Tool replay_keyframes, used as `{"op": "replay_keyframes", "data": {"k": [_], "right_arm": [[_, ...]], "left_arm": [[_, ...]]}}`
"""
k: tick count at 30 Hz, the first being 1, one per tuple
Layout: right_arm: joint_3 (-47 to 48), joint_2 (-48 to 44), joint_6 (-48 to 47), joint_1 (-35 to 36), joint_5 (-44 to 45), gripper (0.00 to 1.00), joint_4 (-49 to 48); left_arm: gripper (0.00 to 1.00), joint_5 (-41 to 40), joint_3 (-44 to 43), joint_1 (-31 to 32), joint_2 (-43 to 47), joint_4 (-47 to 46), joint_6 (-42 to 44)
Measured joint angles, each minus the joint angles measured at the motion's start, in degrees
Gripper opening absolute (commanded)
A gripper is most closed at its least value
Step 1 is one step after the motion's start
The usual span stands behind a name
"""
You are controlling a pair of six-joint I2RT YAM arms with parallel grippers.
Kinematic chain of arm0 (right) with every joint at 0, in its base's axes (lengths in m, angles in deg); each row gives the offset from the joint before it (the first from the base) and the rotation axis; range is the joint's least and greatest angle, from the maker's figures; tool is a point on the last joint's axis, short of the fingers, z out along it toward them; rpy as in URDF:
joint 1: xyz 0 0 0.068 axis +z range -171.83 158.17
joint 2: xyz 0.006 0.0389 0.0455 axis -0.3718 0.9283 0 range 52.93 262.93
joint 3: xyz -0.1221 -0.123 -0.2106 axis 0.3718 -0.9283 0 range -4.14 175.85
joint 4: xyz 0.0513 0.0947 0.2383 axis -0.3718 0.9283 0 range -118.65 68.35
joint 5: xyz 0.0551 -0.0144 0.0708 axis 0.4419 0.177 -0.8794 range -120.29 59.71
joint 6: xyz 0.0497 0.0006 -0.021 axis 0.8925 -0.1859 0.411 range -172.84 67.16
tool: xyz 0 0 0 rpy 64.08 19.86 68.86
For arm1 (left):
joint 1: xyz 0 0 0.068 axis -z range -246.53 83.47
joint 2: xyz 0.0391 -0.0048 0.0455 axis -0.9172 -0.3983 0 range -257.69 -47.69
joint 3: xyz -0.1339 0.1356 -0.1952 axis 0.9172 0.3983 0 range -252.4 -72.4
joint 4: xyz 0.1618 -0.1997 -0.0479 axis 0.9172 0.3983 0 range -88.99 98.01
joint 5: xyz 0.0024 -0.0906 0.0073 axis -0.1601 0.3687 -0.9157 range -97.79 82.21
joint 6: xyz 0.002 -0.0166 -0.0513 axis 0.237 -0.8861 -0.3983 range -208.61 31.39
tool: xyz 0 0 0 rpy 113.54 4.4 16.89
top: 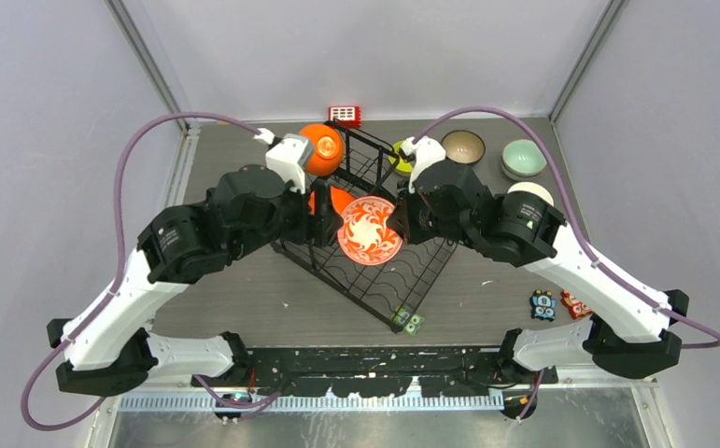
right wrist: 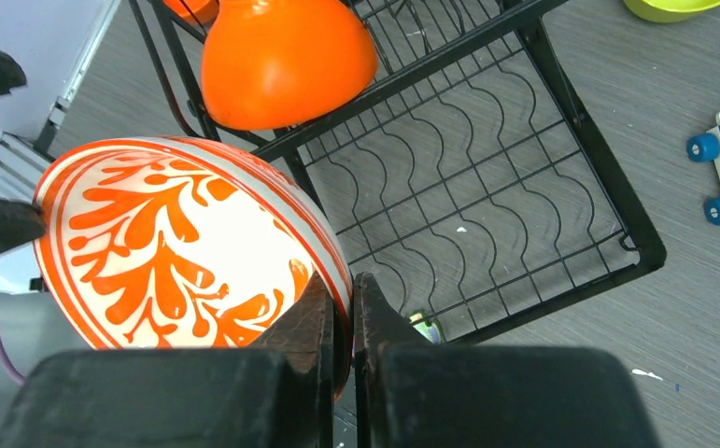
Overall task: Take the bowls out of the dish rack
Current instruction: Place the bowl at the center of the board.
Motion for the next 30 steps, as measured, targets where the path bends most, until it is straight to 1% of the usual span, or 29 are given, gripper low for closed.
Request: {"op": "replay_keyframes", "data": {"k": [3,6,8,11,12,14,19,20,21,23,24,25,27,29,30], "right_arm": [[0.1,0.5,0.0,0.2,-0.3,0.01,1.0],[0.1,1.4,0.2,0.8,-0.3,0.01,1.2],[0.1,2.3,0.2,1.7,-0.2,0.01,1.4],[0.1,3.2,0.3,2.9,0.1,0.01,1.6],[0.1,3.5,0.4,3.3,0.3,0.01,1.6],[0.2,3.8,0.3,4.2,0.8,0.01,2.4],[0.3,4.3,0.6,5.8,2.0,0.01,2.8],[0.4,4.4,0.7,6.1,2.3,0.01,2.8],[0.5,4.6,0.7,6.3,2.5,0.01,2.8],[0.6,4.9,1.0,6.8,2.9,0.01,3.0],[0.7,5.0,1.3,7.0,3.1,0.02,3.2],[0.7,5.1,1.7,7.3,3.4,0.07,3.3],[0.7,5.3,2.6,7.8,4.4,0.35,3.6],[0.7,5.4,3.0,7.9,3.7,0.57,3.3],[0.8,5.4,3.1,8.0,3.3,0.64,2.7]], "left_arm": [[0.61,3.0,0.1,0.3,-1.1,1.3,-0.2],[0.53,4.3,0.1,1.2,-2.3,2.6,-0.7],[0.45,4.6,0.1,2.1,-2.9,3.5,-1.2],[0.29,4.5,0.3,3.5,-3.5,4.7,-1.7],[0.26,4.4,0.5,3.7,-3.6,5.1,-1.9],[0.23,3.7,1.3,4.1,-3.6,6.4,-2.4],[0.23,3.4,2.8,4.3,-3.6,7.3,-3.1],[0.21,3.5,2.8,4.3,-3.6,7.6,-3.2],[0.16,3.4,2.8,4.5,-3.7,8.0,-3.2],[0.01,3.0,2.8,4.7,-3.8,8.6,-3.4],[0.0,2.4,2.8,4.9,-4.0,9.0,-3.8],[0.0,1.7,2.8,4.9,-4.2,9.3,-4.4],[0.0,0.5,2.8,5.0,-4.7,9.7,-5.3],[0.0,-0.3,2.8,5.0,-4.8,10.1,-5.7],[0.0,-0.1,2.7,5.1,-4.8,10.8,-5.4]]}}
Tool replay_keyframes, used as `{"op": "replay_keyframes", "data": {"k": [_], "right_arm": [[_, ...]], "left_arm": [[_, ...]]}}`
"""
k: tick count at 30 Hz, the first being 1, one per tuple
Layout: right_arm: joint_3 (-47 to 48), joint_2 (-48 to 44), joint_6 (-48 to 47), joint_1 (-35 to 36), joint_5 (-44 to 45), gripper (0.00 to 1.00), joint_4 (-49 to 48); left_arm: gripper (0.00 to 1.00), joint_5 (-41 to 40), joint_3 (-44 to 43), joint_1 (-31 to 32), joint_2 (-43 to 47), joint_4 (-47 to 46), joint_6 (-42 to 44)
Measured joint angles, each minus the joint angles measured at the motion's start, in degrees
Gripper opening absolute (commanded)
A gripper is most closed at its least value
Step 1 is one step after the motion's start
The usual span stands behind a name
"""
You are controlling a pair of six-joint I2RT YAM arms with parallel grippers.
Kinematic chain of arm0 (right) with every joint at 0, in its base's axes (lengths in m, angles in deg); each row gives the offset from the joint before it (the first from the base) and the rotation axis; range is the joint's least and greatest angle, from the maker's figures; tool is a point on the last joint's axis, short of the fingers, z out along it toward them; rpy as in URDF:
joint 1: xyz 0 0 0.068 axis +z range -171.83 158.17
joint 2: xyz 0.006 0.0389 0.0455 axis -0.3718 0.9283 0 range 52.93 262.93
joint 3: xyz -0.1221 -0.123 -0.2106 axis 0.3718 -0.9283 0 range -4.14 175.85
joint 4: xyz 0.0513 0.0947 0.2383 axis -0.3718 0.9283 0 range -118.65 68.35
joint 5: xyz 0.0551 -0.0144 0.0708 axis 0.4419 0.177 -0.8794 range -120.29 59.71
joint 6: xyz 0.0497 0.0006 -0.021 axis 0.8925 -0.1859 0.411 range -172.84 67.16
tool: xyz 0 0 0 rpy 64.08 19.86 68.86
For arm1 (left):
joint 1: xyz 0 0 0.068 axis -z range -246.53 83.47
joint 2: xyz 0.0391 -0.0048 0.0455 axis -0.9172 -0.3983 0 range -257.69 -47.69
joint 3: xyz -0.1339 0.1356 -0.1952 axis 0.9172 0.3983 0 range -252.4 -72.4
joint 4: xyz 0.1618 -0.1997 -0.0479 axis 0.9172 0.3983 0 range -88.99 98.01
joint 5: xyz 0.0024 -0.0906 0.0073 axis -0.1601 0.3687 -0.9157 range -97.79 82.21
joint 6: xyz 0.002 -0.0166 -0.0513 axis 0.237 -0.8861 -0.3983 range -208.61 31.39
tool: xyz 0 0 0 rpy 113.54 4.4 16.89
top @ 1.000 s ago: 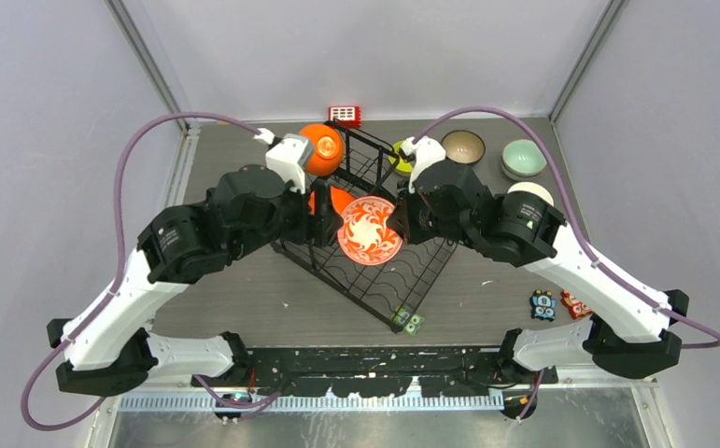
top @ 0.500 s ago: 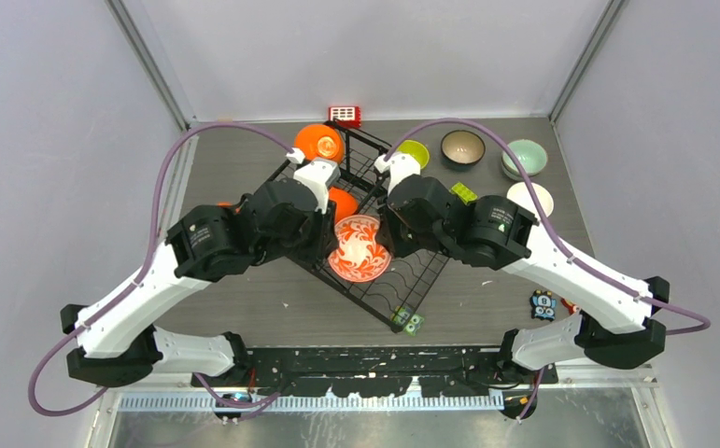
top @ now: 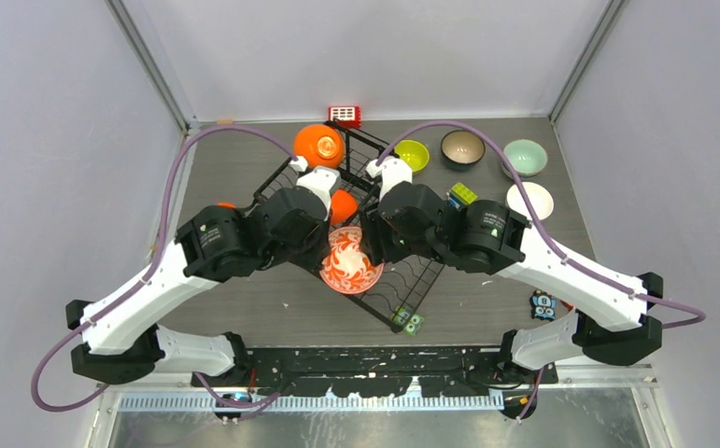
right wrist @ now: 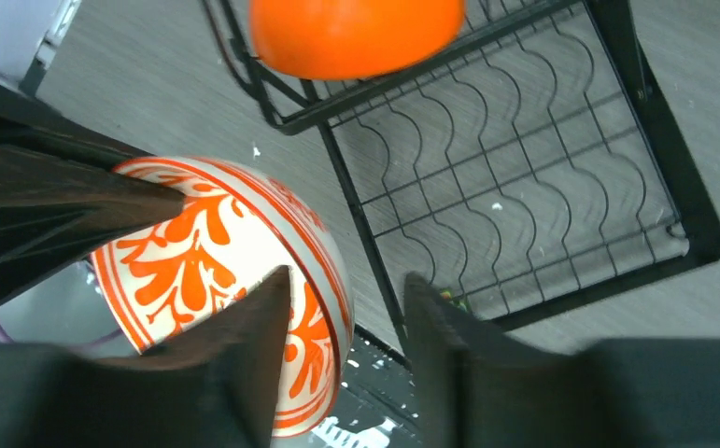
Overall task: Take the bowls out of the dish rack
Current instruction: Place the bowl at the center of the board.
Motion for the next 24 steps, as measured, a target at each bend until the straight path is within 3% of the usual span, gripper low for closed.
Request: {"op": "replay_keyframes", "data": {"k": [3,6,18,24], "right_arm": [[0.3,-0.2,-0.2,0.1,-1.7,0.85,-1.8],[0.2,-1.2,-0.8,0.2,-2.8,0.92,-2.5],[-16.0,-20.1,-3.3,0.3,0.2,0.93,-8.2],[-25.2,-26.2,-3.2,0.3,4.4,0.93,-11.4]], "left_arm": [[0.0,0.7,-0.5,0.9,0.1,2.9,0.3],[0.0,1.0,-0.6,1.3,0.7,5.6,1.0],[0.0,7.1,15.3,1.3,12.6,11.3,-0.1],[0.0,10.1,25.6,1.3,15.5,8.2,-5.1]]}}
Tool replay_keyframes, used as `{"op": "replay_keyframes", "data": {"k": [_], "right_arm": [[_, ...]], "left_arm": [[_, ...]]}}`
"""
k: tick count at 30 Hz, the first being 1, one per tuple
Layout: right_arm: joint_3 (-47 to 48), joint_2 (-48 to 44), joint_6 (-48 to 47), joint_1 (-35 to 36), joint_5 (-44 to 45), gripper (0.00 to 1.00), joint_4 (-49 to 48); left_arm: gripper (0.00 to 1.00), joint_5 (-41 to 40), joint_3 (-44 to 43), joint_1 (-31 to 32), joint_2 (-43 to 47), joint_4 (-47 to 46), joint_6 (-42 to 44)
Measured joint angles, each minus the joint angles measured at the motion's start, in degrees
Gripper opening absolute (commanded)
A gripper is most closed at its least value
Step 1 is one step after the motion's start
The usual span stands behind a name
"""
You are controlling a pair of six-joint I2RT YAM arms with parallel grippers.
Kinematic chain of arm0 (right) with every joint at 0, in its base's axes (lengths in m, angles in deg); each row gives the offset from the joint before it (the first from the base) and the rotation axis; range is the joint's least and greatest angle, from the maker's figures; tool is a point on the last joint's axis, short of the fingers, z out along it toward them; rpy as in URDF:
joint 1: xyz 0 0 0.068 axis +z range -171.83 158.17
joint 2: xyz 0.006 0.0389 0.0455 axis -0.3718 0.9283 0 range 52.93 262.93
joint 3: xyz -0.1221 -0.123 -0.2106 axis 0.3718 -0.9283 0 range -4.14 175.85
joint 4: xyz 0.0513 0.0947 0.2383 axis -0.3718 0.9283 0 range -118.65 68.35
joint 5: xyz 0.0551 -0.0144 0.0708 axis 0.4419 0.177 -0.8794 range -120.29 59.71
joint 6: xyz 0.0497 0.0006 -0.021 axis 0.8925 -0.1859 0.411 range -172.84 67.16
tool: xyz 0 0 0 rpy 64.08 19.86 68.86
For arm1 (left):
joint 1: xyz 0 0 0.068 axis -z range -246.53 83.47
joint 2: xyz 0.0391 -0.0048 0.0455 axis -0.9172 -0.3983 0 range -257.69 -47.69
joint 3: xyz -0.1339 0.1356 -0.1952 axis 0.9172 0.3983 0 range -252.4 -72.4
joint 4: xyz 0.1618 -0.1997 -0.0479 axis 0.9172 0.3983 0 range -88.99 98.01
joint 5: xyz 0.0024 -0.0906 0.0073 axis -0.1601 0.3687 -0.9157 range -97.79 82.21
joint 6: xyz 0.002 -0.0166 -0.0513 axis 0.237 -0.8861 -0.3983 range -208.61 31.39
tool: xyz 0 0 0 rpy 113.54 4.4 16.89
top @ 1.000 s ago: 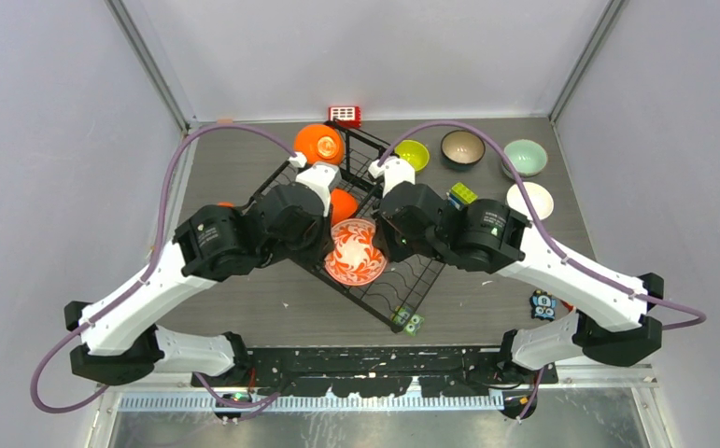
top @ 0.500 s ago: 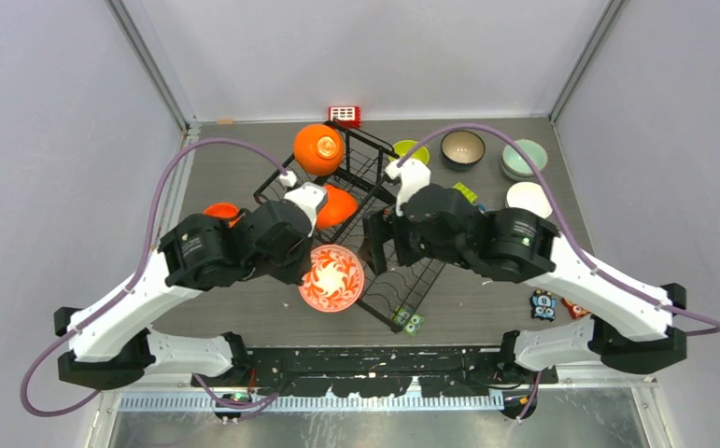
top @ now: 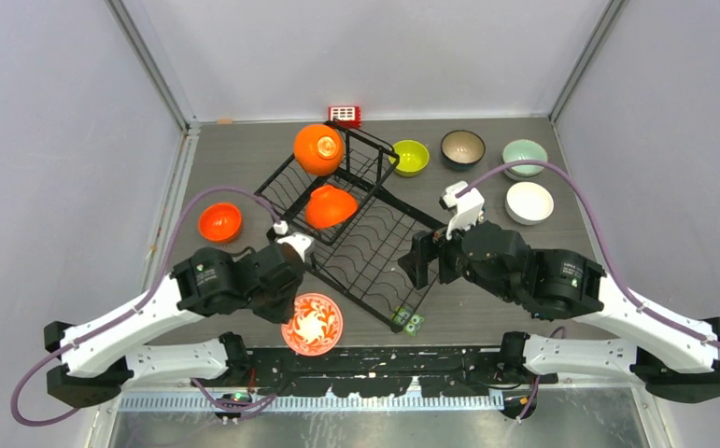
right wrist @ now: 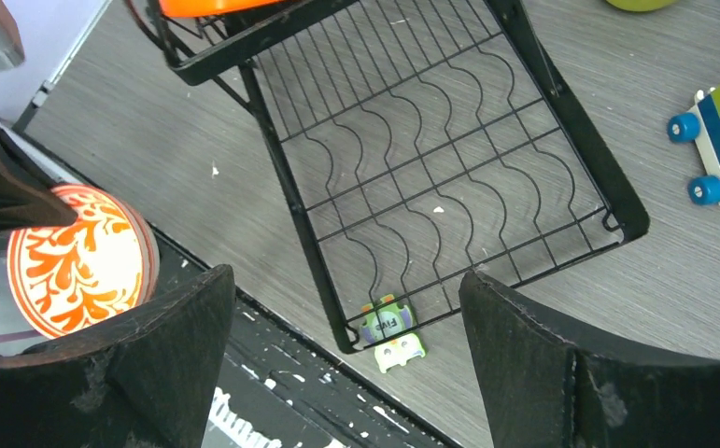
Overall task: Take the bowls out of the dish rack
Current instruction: Place the bowl at the center of the board.
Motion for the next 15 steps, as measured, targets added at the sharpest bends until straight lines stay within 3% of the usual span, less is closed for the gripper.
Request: {"op": "replay_keyframes", "data": {"k": [7,15], "right_arm": [[-7.2,-3.9,0.8,0.0,3.4,0.93,-4.0],[-12.9,-5.4,2.1,0.0,5.1,0.93,-7.4]], "left_arm": [[0.0,1.3,15.9,0.0,4.5,-8.7,-9.3],[0.0,-0.3,28.0,0.0,9.6,-18.3,-18.6]]}}
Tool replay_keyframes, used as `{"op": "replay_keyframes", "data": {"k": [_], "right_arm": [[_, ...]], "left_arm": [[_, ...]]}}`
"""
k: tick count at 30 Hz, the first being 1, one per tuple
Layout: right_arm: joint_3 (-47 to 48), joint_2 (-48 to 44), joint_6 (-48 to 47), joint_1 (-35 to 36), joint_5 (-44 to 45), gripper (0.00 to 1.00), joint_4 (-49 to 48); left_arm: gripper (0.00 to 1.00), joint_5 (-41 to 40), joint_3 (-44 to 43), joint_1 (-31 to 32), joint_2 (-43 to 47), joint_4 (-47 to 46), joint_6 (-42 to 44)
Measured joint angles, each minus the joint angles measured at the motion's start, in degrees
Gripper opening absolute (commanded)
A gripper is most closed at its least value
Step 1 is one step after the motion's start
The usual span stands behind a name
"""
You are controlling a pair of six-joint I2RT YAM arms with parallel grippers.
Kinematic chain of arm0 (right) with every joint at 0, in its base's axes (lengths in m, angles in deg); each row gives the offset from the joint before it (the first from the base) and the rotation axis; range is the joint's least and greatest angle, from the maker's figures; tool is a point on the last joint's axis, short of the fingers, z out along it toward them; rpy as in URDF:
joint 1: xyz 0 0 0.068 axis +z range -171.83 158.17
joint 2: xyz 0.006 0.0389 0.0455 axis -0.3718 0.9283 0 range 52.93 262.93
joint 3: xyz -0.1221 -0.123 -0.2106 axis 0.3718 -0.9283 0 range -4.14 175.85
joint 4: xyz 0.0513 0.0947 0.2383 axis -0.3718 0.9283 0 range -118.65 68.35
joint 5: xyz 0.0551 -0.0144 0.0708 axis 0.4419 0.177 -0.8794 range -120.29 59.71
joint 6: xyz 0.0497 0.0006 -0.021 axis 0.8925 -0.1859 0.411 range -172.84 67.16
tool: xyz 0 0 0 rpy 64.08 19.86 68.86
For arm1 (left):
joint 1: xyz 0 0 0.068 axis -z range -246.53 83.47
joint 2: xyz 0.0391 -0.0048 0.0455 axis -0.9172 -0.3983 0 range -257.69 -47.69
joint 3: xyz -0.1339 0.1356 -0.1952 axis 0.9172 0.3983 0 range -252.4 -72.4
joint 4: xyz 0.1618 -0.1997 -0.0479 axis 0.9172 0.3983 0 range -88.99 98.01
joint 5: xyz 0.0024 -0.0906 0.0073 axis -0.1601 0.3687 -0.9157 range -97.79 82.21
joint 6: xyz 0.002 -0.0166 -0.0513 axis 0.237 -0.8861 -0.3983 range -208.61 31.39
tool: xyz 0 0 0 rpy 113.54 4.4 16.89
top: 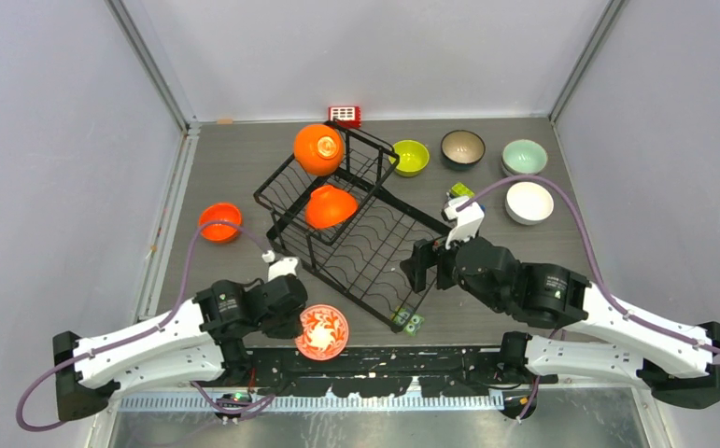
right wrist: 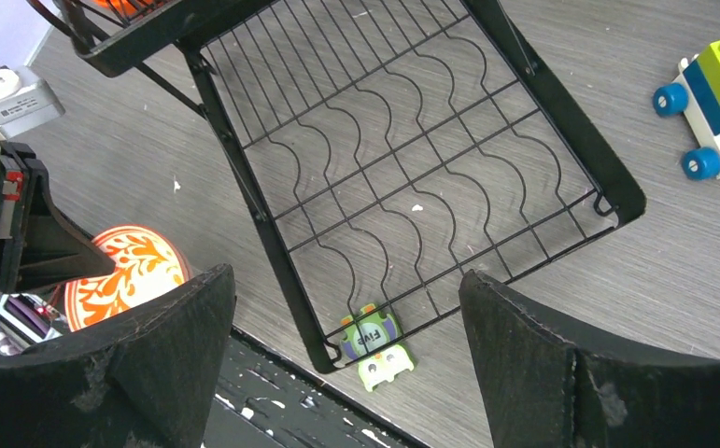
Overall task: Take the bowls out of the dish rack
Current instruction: Place the bowl at the center of the board.
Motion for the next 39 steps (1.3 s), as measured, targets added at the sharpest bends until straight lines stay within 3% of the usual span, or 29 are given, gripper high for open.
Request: {"op": "replay_keyframes", "data": {"k": [13,28,39], "right_arm": [[-5.2,0.0,2.1,0.0,0.8,0.93,-4.2],[-5.5,1.5,3.4,0.0,0.8,0.93,-6.0],[-5.5,2.0,4.0,0.0,1.1,0.93,-6.1]], "left_arm": [[0.0,-6.0,13.3,0.0,6.6,-9.4,-8.3],[0.01,-6.5,16.3,0.0,2.6,-16.7,-11.5],[0.44,-6.1,16.3,0.0,1.6,-18.6,-11.6]]}}
